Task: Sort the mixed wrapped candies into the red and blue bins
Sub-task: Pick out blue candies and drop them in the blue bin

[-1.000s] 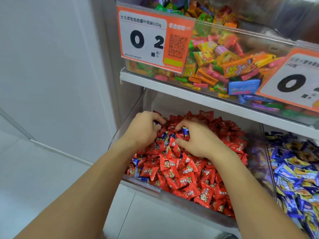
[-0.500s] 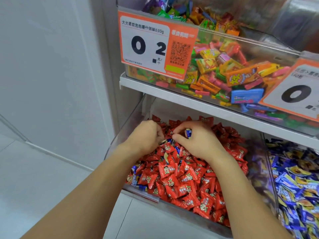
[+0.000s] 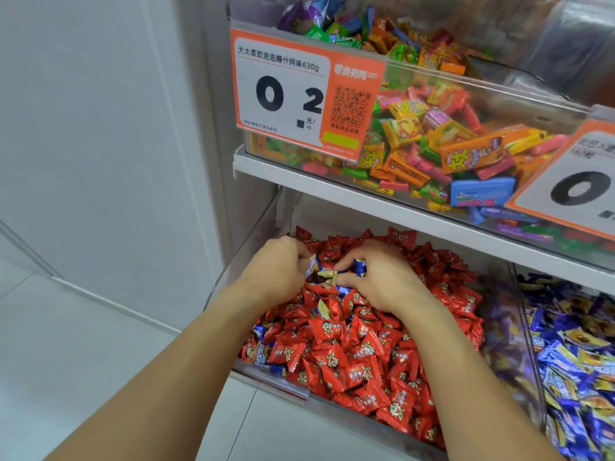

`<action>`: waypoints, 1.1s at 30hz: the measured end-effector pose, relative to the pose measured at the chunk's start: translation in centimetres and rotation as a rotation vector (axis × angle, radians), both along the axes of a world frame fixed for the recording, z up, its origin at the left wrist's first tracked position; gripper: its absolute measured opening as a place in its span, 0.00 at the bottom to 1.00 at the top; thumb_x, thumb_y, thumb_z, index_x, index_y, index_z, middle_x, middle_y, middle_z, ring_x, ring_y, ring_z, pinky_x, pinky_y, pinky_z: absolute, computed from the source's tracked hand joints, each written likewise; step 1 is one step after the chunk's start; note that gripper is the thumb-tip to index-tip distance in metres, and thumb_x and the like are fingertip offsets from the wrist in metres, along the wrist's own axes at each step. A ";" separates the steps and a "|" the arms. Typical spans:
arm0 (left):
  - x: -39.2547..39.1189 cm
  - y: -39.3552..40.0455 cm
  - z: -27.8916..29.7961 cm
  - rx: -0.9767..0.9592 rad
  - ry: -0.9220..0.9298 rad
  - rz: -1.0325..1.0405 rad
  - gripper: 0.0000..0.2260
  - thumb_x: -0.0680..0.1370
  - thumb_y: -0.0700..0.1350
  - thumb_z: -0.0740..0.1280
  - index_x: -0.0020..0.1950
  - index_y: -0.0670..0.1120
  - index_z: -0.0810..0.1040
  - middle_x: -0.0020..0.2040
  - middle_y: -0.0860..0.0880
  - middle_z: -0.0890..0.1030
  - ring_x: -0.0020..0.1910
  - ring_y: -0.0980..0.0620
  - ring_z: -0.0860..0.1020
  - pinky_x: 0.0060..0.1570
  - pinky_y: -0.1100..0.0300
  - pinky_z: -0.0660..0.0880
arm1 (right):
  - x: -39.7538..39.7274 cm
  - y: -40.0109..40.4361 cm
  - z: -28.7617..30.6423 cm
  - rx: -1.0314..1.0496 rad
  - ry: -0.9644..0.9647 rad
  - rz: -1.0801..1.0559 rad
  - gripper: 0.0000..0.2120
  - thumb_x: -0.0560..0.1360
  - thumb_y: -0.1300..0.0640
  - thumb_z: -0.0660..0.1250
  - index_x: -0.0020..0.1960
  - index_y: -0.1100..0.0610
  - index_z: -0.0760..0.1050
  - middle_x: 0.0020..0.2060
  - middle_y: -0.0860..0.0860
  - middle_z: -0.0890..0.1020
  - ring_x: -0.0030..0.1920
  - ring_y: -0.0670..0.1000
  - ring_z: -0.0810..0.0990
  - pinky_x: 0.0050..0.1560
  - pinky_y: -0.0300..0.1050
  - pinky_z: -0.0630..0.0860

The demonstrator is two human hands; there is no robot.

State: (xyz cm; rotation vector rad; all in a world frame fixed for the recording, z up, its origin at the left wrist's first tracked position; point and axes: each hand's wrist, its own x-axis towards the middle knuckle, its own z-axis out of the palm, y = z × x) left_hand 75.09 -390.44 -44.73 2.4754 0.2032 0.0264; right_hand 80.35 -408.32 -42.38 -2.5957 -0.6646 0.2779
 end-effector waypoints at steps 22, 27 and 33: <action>-2.4 -4.9 3.8 -1.037 0.238 -0.039 0.21 0.84 0.58 0.55 0.51 0.41 0.75 0.36 0.41 0.77 0.24 0.53 0.72 0.27 0.60 0.64 | -5.1 -2.5 2.7 0.708 0.468 -0.194 0.11 0.81 0.55 0.66 0.63 0.53 0.72 0.33 0.59 0.84 0.34 0.61 0.84 0.45 0.57 0.83; -2.7 -4.4 3.3 -0.910 0.179 -0.107 0.14 0.80 0.54 0.64 0.51 0.42 0.76 0.36 0.47 0.78 0.30 0.53 0.73 0.28 0.63 0.68 | -5.7 -2.9 2.7 0.841 0.628 -0.261 0.14 0.79 0.62 0.69 0.63 0.59 0.74 0.42 0.60 0.85 0.40 0.58 0.87 0.47 0.53 0.84; -2.7 -3.8 3.1 -0.833 0.084 -0.045 0.10 0.81 0.49 0.64 0.54 0.43 0.77 0.35 0.46 0.76 0.27 0.54 0.69 0.26 0.64 0.67 | -5.3 -3.6 2.3 0.844 0.563 -0.281 0.14 0.72 0.72 0.73 0.55 0.61 0.81 0.47 0.60 0.85 0.44 0.55 0.87 0.46 0.46 0.84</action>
